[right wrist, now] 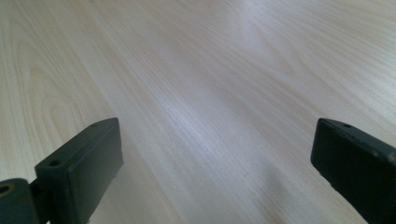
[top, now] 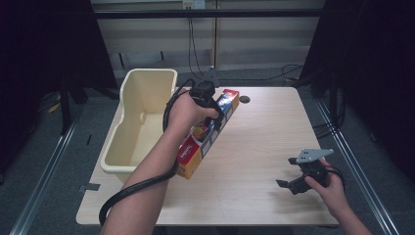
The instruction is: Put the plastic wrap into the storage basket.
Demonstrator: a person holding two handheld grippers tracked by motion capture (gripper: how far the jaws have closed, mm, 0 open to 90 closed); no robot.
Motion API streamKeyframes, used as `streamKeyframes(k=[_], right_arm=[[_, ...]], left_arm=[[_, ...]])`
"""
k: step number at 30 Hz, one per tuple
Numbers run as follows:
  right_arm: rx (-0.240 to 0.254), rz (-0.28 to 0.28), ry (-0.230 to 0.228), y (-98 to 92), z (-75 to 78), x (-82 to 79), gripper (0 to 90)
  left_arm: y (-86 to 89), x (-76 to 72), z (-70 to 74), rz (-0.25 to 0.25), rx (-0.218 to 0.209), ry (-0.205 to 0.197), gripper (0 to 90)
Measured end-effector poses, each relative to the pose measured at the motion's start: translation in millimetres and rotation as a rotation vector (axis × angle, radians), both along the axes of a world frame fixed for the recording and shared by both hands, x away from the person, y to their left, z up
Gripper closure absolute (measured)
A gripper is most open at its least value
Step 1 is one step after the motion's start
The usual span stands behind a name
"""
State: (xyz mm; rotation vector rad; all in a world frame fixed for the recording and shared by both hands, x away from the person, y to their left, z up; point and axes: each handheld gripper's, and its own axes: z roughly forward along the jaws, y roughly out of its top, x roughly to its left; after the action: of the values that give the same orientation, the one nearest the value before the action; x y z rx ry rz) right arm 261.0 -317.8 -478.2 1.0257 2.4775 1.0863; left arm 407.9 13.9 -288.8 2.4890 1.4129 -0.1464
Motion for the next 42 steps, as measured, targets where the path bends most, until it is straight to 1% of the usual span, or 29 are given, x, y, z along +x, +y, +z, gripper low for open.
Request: streamKeyframes(k=[1, 2, 3, 6, 7, 8, 9, 11, 14, 15, 17, 18, 19, 21, 23, 24, 25, 26, 27, 28, 31, 33, 37, 39, 40, 41, 42], right_arm=[[0.000, 0.000, 0.000, 0.0, 0.0, 0.0, 2.0], [0.000, 0.002, 0.000, 0.2, -0.1, 0.0, 2.0], [0.000, 0.002, 0.000, 0.3, -0.1, 0.0, 2.0], [-0.002, 0.002, -0.001, 0.2, -0.1, 0.0, 2.1], [-0.002, -0.001, -0.001, -0.2, 0.4, -0.3, 2.1], [-0.003, 0.000, -0.005, -0.5, 0.3, -0.3, 2.0], [-0.002, 0.000, -0.007, -0.6, 0.3, -0.2, 2.1], [-0.004, -0.004, -0.007, -0.7, 0.3, -0.1, 2.0], [-0.001, -0.002, -0.009, -0.6, 0.4, 0.1, 2.0], [0.002, 0.001, -0.002, -0.3, 0.4, -0.2, 2.0], [0.000, 0.001, -0.007, -0.3, 0.5, 0.0, 2.0], [0.000, 0.000, -0.005, -0.2, 0.6, -0.1, 2.1], [0.000, 0.000, -0.006, -0.2, 0.6, 0.1, 2.0], [0.003, 0.001, 0.000, 0.0, 0.6, -0.1, 2.0], [-0.001, -0.001, -0.007, -0.1, 0.6, 0.1, 2.0], [0.000, 0.000, -0.006, -0.1, 0.6, 0.1, 2.1], [0.000, -0.001, -0.007, -0.1, 0.6, 0.1, 2.0], [0.000, -0.001, -0.008, -0.2, 0.7, 0.0, 2.0], [0.000, -0.001, -0.008, -0.2, 0.7, 0.0, 2.0], [0.001, -0.001, -0.002, -0.1, 0.7, -0.1, 2.0], [-0.002, -0.002, -0.013, -0.2, 0.5, 0.3, 2.0], [-0.002, -0.001, -0.015, -0.5, 0.5, 0.4, 2.0], [-0.001, -0.002, -0.014, -0.4, 0.4, 0.5, 2.0], [-0.003, 0.000, -0.015, -0.7, 0.6, 0.5, 2.1], [-0.001, -0.004, -0.005, -0.5, 0.9, -0.2, 2.0], [0.002, -0.008, -0.005, -0.4, 0.9, -0.2, 2.0], [0.001, -0.005, -0.004, -0.6, 1.0, -0.1, 2.0]], left_arm=[[0.0, 0.0, 0.0, 0.000, 0.000, 0.000, 40.7], [2.3, -0.2, 2.8, 0.011, 0.001, -0.007, 40.7], [3.8, 0.2, 4.2, 0.001, 0.003, -0.003, 40.7], [8.3, 0.5, 8.4, 0.013, -0.004, -0.004, 40.7], [10.0, 0.5, 10.0, 0.014, -0.003, 0.002, 40.7], [14.2, 0.6, 13.6, 0.023, 0.001, -0.007, 40.7], [16.1, 0.8, 15.0, 0.024, 0.005, -0.009, 40.7], [20.1, 0.6, 18.2, 0.044, 0.004, -0.017, 40.7], [26.9, 1.1, 22.7, 0.041, 0.003, -0.011, 40.8], [28.7, 1.1, 24.5, 0.046, 0.007, -0.011, 40.7], [31.7, 0.6, 27.5, 0.060, 0.004, -0.010, 40.8], [33.8, 1.2, 29.1, 0.057, 0.007, -0.010, 40.7], [35.1, 1.1, 30.5, 0.063, 0.009, -0.017, 40.8], [36.7, 1.4, 32.2, 0.060, 0.007, -0.014, 40.8], [40.6, 1.7, 36.5, 0.082, 0.000, -0.014, 40.8], [42.6, 2.2, 38.2, 0.073, 0.004, -0.014, 40.8], [43.6, 1.9, 39.5, 0.079, 0.005, -0.022, 40.8], [45.1, 1.8, 41.6, 0.077, 0.011, -0.015, 40.8], [45.1, 1.8, 41.6, 0.077, 0.011, -0.015, 40.8], [46.4, 1.4, 43.5, 0.082, 0.002, -0.024, 40.9], [50.3, 1.6, 47.5, 0.077, 0.008, -0.015, 40.8], [51.8, 1.1, 49.3, 0.093, 0.008, -0.016, 40.9], [56.2, 1.1, 53.4, 0.093, 0.015, -0.019, 40.9], [57.1, 0.8, 54.1, 0.101, 0.017, -0.023, 40.9], [60.8, 1.1, 57.0, 0.104, 0.021, -0.019, 40.9], [61.9, 1.4, 57.8, 0.100, 0.016, -0.022, 40.9], [62.8, 0.8, 58.4, 0.117, 0.012, -0.023, 40.9]])
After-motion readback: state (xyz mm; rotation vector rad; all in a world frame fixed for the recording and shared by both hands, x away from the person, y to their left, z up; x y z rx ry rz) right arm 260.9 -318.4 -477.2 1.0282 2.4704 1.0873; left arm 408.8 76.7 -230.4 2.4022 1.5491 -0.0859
